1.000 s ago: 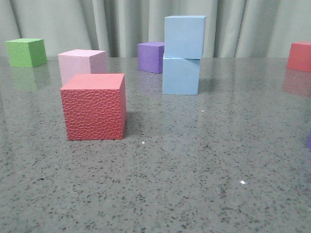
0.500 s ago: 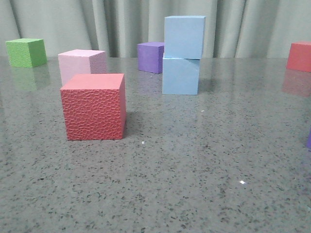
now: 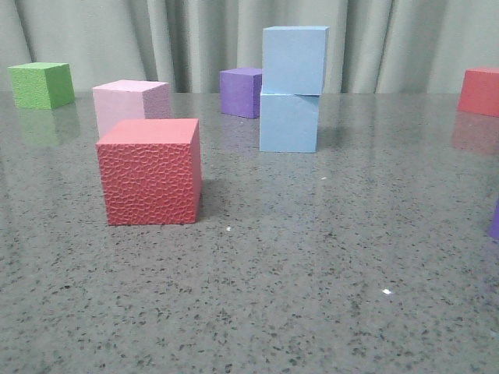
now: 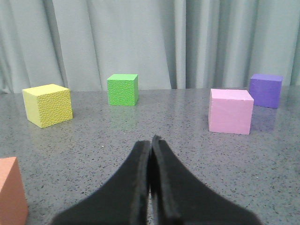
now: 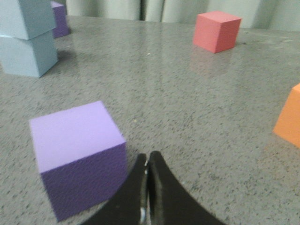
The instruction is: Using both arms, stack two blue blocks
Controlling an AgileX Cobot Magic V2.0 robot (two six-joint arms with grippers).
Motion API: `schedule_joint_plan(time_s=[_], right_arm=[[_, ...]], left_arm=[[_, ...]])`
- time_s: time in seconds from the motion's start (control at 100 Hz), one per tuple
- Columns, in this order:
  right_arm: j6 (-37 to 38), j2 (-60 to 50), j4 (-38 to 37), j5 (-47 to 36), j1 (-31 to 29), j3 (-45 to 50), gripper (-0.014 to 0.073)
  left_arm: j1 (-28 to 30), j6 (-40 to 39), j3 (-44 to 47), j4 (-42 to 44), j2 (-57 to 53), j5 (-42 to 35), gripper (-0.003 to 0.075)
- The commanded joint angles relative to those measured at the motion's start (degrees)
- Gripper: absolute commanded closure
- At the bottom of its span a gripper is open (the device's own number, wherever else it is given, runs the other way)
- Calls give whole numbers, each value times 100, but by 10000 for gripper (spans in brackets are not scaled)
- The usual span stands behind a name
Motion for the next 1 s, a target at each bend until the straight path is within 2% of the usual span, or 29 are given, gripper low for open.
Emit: schedule_joint_plan(time_s=[0.0,0.55,0.99], right_arm=[[-72,-142,81,-924,-87,-16,716],[-49,-142,353,-2513,-87,1070,716],[-49,-142,348,-2717,-87,1064,716]], left_arm=[[-37,-6,242,9,55,-432,739],[-37,-6,242,9,55,-432,739],[-37,-6,242,9,55,-432,739]])
